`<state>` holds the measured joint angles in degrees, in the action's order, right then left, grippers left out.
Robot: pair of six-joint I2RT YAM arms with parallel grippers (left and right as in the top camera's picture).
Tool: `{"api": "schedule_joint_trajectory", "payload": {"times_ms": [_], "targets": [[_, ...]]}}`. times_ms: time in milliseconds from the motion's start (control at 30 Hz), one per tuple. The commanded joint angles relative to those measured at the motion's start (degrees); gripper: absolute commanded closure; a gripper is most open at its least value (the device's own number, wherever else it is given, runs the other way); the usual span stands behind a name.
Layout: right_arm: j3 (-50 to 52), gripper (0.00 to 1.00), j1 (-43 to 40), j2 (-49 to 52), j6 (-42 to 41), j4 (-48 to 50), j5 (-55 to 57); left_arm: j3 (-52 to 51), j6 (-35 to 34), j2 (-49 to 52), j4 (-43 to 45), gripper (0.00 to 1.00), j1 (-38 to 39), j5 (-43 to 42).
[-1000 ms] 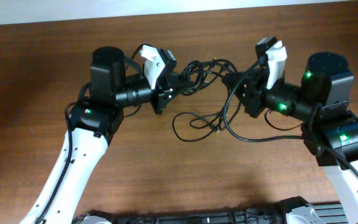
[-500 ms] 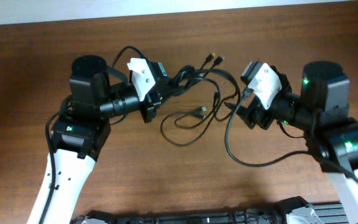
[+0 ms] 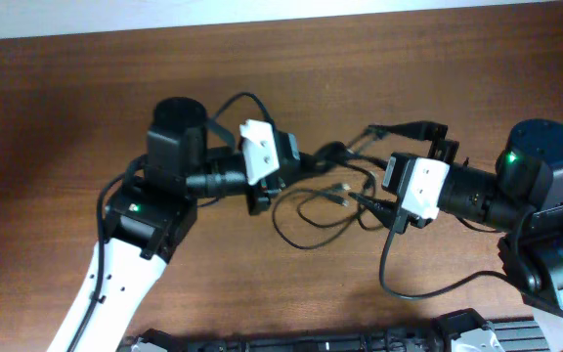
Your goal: Untangle cables
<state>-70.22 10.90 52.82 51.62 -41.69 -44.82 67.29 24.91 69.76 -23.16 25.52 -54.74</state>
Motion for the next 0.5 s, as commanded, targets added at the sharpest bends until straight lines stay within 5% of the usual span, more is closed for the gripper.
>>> {"api": "schedule_joint_trajectory", "payload": {"times_ms": [0, 233, 467], "targets": [[-0.8, 0.20, 0.0, -0.1, 0.7, -0.1, -3.2, 0.3, 4.4, -0.9, 0.3, 0.89, 2.6, -1.8], [-0.8, 0.26, 0.0, 0.0, 0.6, -0.1, -8.2, 0.3, 9.9, -0.9, 1.1, 0.81, 5.1, -1.8], [-0.8, 0.33, 0.0, 0.0, 0.7, -5.5, -8.5, 0.3, 9.8, -0.9, 4.2, 0.94, 5.2, -0.4]]}}
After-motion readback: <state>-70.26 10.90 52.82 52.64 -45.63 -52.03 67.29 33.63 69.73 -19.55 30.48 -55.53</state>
